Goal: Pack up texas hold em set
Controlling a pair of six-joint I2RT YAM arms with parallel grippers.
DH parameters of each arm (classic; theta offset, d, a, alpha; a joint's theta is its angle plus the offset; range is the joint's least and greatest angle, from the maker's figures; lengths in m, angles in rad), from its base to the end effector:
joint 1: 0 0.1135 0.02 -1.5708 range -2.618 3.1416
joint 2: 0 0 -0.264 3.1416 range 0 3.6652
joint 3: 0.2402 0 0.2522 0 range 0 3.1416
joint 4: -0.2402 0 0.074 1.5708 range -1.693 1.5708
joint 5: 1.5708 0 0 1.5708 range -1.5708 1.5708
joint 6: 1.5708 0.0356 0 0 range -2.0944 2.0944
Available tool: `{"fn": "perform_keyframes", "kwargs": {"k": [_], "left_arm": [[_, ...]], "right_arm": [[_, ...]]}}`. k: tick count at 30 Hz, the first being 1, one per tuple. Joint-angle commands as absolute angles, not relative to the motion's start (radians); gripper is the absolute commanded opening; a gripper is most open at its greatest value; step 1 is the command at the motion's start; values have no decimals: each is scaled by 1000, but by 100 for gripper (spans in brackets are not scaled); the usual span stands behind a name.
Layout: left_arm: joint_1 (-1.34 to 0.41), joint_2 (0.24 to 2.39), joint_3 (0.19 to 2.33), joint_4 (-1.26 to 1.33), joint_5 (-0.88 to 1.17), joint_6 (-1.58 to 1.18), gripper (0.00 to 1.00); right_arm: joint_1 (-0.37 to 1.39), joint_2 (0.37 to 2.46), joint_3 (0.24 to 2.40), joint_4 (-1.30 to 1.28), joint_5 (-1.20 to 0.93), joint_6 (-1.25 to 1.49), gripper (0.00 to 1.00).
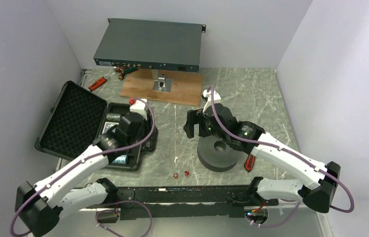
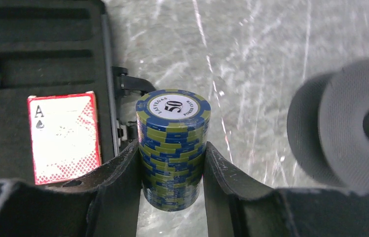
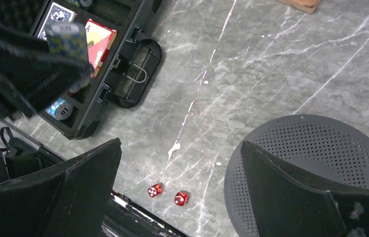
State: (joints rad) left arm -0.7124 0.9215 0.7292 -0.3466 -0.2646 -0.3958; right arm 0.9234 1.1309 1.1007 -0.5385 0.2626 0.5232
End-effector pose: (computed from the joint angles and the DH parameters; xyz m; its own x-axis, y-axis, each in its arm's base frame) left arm 0.1614 -0.1271 0.2802 -0.5361 -0.0287 -0.8437 0.2757 0.9387 -0.2071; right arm 0.1555 0.1903 0.3466 -0.6003 0.0061 -0.7997 -0.3907 0.8703 0.2999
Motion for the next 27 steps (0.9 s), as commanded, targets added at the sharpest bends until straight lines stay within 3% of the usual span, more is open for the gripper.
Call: {"fn": "perform_keyframes", "kwargs": {"k": [1,9,18,27], "left_arm": [[-613,1019,924,-419,-350,-740,0],[-522,1221,1113,-601,-472,-980,0],[-365,1362,1118,-617,-286,-1220,0],[-299,1480,1164,-682,-242,-1415,0]], "right_arm": [[919,1108,1087,-540,272,552,95],[919,1073,1036,-541,266,573,95],[917,1040,1001,-552,268,581,95],[917,1016,969,-557,264,593,95]]}}
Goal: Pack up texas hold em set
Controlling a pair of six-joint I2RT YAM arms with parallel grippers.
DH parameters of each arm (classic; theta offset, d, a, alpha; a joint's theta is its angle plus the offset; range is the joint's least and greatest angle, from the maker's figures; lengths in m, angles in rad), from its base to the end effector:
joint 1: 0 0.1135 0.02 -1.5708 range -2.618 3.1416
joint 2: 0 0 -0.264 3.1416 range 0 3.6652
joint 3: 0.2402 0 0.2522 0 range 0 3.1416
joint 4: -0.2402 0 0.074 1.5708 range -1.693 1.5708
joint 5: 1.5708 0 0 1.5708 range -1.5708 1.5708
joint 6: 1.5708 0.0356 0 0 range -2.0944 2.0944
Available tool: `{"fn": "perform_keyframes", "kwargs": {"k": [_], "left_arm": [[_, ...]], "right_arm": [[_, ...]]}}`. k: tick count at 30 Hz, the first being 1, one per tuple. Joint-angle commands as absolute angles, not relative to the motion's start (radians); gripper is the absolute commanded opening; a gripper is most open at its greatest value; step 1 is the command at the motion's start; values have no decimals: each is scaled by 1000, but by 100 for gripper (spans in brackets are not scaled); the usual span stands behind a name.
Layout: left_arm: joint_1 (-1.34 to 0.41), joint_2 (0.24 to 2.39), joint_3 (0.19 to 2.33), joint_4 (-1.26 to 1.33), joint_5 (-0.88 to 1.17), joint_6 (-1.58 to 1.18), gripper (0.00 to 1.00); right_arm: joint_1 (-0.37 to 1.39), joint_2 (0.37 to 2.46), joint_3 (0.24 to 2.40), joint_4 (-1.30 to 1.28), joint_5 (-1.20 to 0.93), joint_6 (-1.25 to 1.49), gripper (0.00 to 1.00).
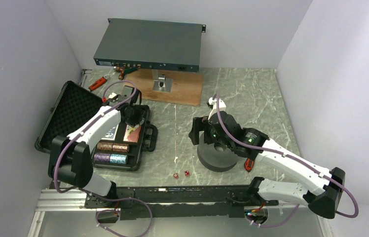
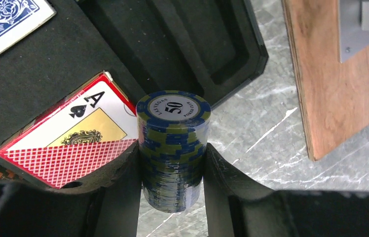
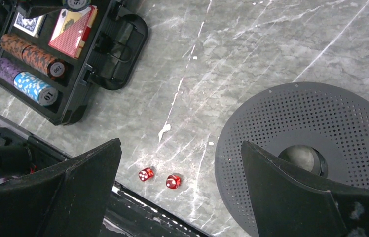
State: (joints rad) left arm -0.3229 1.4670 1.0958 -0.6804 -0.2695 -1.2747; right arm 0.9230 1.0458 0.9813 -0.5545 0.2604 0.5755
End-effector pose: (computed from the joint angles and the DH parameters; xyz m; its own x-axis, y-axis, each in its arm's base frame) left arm 0.2841 -0.0851 0.2491 -0.4130 -0.8340 -0.3659 -0.7348 0.5425 -0.4071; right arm 0.1427 0.1733 0.3231 -0.6442 0.0202 -0.7646 -0.3497 0.8813 0.3180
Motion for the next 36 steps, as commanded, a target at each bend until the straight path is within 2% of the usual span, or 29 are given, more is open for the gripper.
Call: {"fn": "perform_keyframes", "kwargs": {"k": [1,9,17,26,32,36], "left_arm": [[-292,1491,1168,-685,-236,-1430,0],[-237,1576,1153,-624,-149,-1485,0],[-194,1608,1167,-646,-169,-1532,0],[-125,1642,1183,-651,-120,-1535,6],[-92,1659,1194,-661,-102,-1518,25],[-77,1660,1191,-663,-100,-1512,49]], "right_arm": [[917,1014,967,-557,264,594,95],[917,1011,953,-565,272,594,95],[917,1025,936,-557,267,595,95],[917,1051,931,-546,262,591,95],[917,1070,931,-537,258,587,95],[917,1082,933,-535,254,585,96]]}}
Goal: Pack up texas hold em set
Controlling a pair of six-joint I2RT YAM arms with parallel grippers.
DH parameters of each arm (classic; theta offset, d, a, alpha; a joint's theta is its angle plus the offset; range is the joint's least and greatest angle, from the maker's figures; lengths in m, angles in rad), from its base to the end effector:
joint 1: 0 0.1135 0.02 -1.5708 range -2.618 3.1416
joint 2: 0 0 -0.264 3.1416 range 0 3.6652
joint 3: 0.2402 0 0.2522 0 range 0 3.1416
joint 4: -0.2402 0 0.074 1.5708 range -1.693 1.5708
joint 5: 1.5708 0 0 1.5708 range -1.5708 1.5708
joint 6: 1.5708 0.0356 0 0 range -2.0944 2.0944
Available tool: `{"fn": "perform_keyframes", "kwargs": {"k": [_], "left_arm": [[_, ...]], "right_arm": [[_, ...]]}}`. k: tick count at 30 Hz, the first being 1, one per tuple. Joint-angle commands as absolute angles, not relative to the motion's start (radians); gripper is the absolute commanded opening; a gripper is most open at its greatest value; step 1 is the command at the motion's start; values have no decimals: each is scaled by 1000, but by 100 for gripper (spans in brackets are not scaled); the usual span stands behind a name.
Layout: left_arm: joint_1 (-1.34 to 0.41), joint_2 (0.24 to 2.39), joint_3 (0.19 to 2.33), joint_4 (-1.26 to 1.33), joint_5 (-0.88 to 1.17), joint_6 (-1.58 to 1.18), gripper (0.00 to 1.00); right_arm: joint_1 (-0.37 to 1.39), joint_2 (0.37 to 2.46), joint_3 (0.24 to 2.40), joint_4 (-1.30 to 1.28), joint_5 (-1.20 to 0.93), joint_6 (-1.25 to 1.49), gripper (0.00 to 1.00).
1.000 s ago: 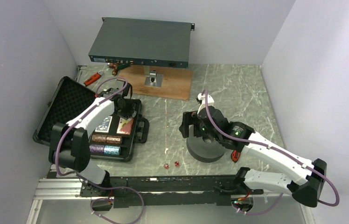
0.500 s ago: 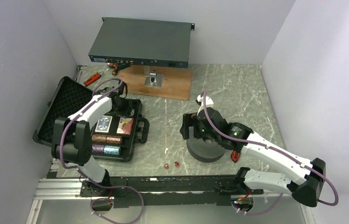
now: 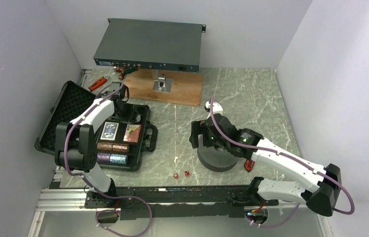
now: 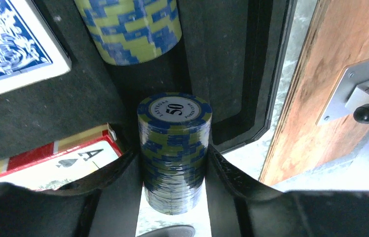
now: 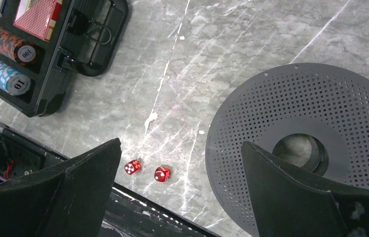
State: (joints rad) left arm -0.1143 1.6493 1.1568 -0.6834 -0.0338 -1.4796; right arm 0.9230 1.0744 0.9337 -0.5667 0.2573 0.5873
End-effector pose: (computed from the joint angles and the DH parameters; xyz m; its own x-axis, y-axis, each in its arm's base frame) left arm 0.3251 -0.0361 0.2126 -0.1842 -0.9807 -0.0661 -0.9040 0.1954 -0.3803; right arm 0.1446 0.1760 0.3002 -0.6891 -0.0225 -0.7243 -0.3275 0.9013 0.2835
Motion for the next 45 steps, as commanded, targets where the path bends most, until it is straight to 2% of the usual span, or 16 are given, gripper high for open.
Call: {"fn": "perform_keyframes", "kwargs": {"k": [1,4,6,23,29,34,36,40,45], "left_arm": [[-72,1660,1190,-657,-97,-1501,55],[-61,1650,1186,-646,-102,-1482,69],[-57,1642,1181,-640,-105,-1476,75],[-46,1392,1089,-601,-186,-1296,72],[-55,1335,1044,-368,-110,-948,71],[-55,1378,1004,-175,193,-699,56],[-55,1405,996,-136,261,-636,44],[-78,1473,1029,-176,275,-509,23],[-131,1469,1019,-163,239,-418,8]], "right_arm": [[917,1084,934,-535,253,584,95],[917,1090,936,-534,250,581,96],[917,1097,938,-531,246,580,95],[917,1123,951,-522,229,577,95],[917,1139,954,-508,215,577,95],[917,1140,952,-508,212,581,95],[917,1137,950,-511,214,583,95],[917,1129,943,-514,219,587,95],[917,1133,937,-511,217,590,95]]}}
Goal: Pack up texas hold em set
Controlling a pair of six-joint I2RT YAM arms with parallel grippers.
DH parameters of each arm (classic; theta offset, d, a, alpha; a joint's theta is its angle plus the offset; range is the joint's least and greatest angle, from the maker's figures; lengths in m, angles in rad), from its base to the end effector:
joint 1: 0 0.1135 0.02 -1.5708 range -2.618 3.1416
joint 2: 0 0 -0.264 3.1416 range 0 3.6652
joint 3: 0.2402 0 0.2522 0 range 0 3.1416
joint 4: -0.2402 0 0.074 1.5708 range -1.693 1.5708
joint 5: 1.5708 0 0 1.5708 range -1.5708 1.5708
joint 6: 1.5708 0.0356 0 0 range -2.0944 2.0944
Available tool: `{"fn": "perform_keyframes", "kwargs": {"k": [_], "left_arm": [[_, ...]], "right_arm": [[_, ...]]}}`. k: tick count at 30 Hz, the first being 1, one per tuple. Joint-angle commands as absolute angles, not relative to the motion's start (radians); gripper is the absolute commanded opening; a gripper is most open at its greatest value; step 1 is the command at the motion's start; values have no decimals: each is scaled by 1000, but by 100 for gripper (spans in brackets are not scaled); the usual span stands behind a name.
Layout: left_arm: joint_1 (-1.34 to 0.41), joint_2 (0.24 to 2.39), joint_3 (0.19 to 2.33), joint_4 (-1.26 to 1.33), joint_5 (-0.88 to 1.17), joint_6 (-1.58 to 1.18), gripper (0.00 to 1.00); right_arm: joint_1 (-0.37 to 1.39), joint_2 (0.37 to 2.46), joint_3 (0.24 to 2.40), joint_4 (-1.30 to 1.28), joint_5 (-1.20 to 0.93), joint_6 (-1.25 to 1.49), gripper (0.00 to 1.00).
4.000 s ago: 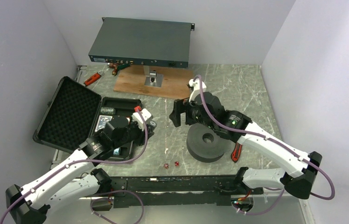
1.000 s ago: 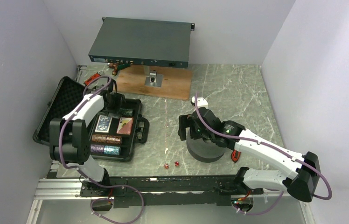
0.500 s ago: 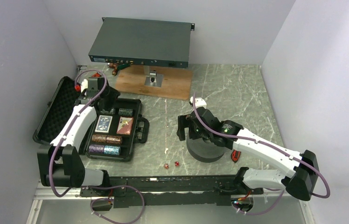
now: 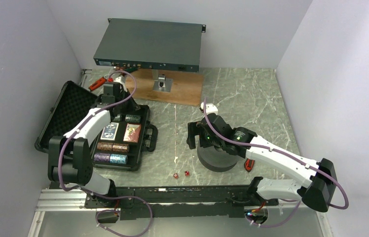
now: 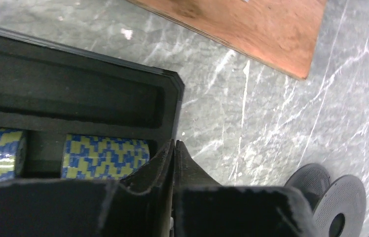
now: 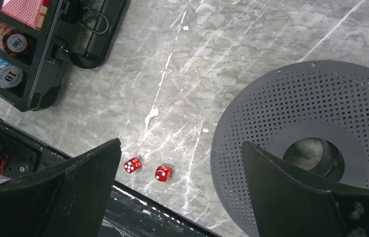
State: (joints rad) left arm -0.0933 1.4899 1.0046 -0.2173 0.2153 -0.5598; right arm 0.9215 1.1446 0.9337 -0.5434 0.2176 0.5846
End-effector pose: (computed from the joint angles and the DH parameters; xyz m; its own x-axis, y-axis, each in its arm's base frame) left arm 0.3242 -0.0380 0.2451 -0.6797 -0.4574 -0.5734 -0.1270 0.8433 -0.5222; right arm 0.1526 0.1883 0.2868 -0.7220 -0.0599 -0.6893 -0.3407 0.8978 0.2789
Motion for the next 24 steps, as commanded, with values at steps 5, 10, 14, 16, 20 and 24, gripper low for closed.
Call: {"fn": "perform_keyframes", "kwargs": {"k": [5,10,14,16,20,24], "left_arm": [[-185,1505,1090,-292,82,-372,0],[-232,1541,1113,-360,4,-357,0],[-247,1561,1128,-392,-45,-337,0],[-258,1567,1136,-403,-64,-328,0],[-270,1586,1150,-425,-93,-319,0],[-275,1606,1159,-448,-118,-313,0]], "right_arm": [[917,1137,939,-507,213,592,95],[917,1144,938,-500,214,592,95],[917,1149,939,-496,206,594,96],[917,1151,941,-494,204,594,95],[917,1157,953,-492,206,590,95],[917,1164,956,-490,203,590,96]]}}
